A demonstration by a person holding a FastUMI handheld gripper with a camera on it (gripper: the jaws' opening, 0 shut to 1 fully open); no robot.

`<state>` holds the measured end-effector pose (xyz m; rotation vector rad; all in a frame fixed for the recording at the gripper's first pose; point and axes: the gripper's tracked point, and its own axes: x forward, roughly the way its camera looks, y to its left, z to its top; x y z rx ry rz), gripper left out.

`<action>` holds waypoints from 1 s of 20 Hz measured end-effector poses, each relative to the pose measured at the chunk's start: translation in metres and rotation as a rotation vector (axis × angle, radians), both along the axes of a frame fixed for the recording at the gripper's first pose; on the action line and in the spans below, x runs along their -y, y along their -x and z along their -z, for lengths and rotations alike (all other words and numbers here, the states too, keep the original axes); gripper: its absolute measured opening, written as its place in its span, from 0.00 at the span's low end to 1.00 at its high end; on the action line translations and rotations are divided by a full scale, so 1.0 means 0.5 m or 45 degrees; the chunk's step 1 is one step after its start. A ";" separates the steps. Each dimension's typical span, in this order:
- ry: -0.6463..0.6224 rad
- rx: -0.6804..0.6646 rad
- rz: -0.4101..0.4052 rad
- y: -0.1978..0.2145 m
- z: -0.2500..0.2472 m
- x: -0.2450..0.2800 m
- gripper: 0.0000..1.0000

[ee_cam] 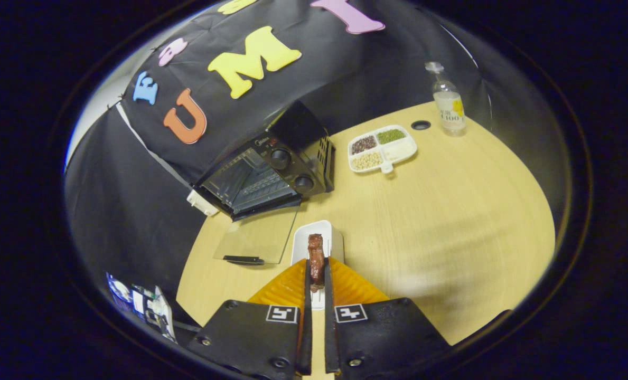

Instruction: Open the toaster oven, put the food inside, and close the toaster oven door.

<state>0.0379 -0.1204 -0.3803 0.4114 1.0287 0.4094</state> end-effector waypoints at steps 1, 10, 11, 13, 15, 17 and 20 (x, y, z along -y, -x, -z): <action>0.019 0.042 0.001 0.002 -0.022 -0.005 0.12; 0.210 0.435 -0.036 0.021 -0.165 -0.113 0.12; 0.203 0.462 -0.047 0.022 -0.172 -0.139 0.12; 0.168 0.495 -0.056 0.017 -0.177 -0.195 0.12; 0.098 0.497 -0.051 0.013 -0.170 -0.256 0.12; 0.023 0.491 -0.043 0.003 -0.155 -0.316 0.12; -0.023 0.497 -0.020 -0.019 -0.120 -0.381 0.12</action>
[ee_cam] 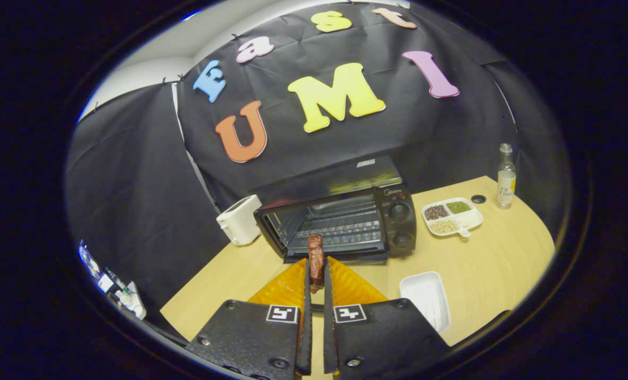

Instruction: Open the toaster oven, put the food inside, and close the toaster oven door.

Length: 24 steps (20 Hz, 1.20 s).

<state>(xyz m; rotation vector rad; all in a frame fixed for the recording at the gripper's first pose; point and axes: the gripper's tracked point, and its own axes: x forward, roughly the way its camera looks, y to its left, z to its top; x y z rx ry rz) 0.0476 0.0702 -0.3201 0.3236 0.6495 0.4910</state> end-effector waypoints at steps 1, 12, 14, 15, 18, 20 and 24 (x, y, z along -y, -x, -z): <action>-0.010 0.002 0.005 -0.008 0.012 -0.019 0.12; -0.286 -0.069 0.216 -0.154 0.113 -0.120 0.12; -0.388 -0.103 0.273 -0.197 0.135 -0.130 0.12; -0.436 -0.114 0.305 -0.223 0.145 -0.133 0.11; -0.533 -0.174 0.357 -0.276 0.182 -0.152 0.12; -0.574 -0.159 0.373 -0.315 0.191 -0.168 0.12; -0.454 -0.129 0.401 -0.356 0.226 -0.174 0.12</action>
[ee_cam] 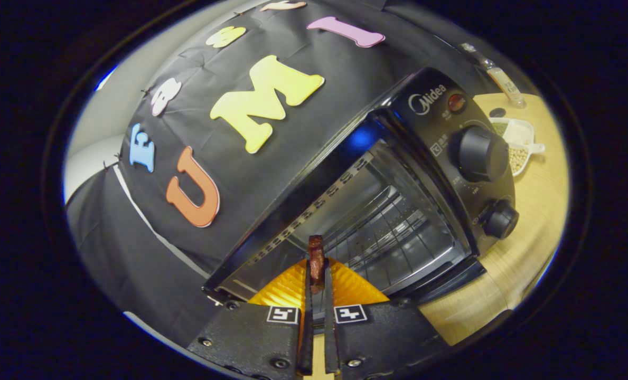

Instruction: Open the toaster oven, put the food inside, and close the toaster oven door.

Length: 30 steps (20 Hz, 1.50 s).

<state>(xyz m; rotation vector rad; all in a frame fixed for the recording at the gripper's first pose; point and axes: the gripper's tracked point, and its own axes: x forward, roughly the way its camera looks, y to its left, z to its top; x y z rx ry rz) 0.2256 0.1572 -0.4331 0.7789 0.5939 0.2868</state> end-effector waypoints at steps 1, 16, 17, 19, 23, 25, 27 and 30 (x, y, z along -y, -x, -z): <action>0.013 0.007 -0.001 -0.003 0.002 0.002 0.12; 0.274 0.023 0.053 0.022 0.026 0.086 0.78; 0.341 0.049 0.060 0.027 0.016 0.101 0.79; 0.505 0.096 0.031 0.037 0.009 0.109 0.86; 0.714 0.111 -0.029 0.115 0.004 0.131 0.91; 0.762 0.132 -0.071 0.175 -0.002 0.125 0.91; 0.775 0.151 -0.102 0.231 -0.011 0.114 0.92; 0.794 0.164 -0.114 0.310 -0.025 0.102 0.92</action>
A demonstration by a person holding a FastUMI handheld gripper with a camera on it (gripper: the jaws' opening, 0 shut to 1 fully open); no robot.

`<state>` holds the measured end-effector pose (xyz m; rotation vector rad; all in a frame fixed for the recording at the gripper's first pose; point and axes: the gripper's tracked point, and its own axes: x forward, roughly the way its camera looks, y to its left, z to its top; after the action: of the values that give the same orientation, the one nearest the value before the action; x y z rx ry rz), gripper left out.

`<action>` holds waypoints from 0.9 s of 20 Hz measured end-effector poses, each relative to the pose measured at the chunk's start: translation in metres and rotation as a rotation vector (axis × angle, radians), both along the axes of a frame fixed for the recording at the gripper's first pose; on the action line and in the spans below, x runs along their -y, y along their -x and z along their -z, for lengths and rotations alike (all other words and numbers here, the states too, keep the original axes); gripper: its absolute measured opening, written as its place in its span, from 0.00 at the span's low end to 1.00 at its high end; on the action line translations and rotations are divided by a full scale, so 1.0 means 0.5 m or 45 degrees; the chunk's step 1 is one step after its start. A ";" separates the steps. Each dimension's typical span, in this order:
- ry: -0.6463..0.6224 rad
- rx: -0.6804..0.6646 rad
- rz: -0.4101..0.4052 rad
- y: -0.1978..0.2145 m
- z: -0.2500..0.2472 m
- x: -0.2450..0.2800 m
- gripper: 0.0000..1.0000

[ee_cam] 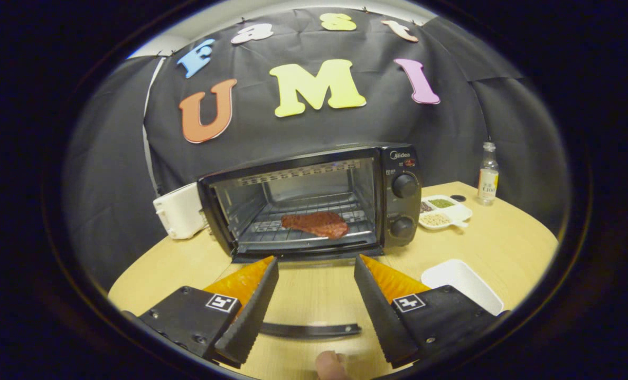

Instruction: Open the toaster oven, put the food inside, and close the toaster oven door.

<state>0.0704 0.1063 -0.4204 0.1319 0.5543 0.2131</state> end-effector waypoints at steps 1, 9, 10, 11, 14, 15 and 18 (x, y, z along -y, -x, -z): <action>0.034 0.017 -0.004 0.023 -0.005 0.000 0.92; 0.168 -0.157 -0.087 0.164 0.062 -0.057 0.93; 0.184 -0.168 -0.076 0.166 0.069 -0.053 0.93; 0.184 -0.200 -0.060 0.170 0.077 -0.047 0.93; 0.189 -0.262 -0.040 0.174 0.108 -0.041 0.93; 0.179 -0.281 -0.042 0.177 0.115 -0.040 0.93; 0.181 -0.244 -0.067 0.155 0.109 -0.050 0.93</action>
<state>-0.0071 0.1311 -0.4747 -0.0008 0.7624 0.2130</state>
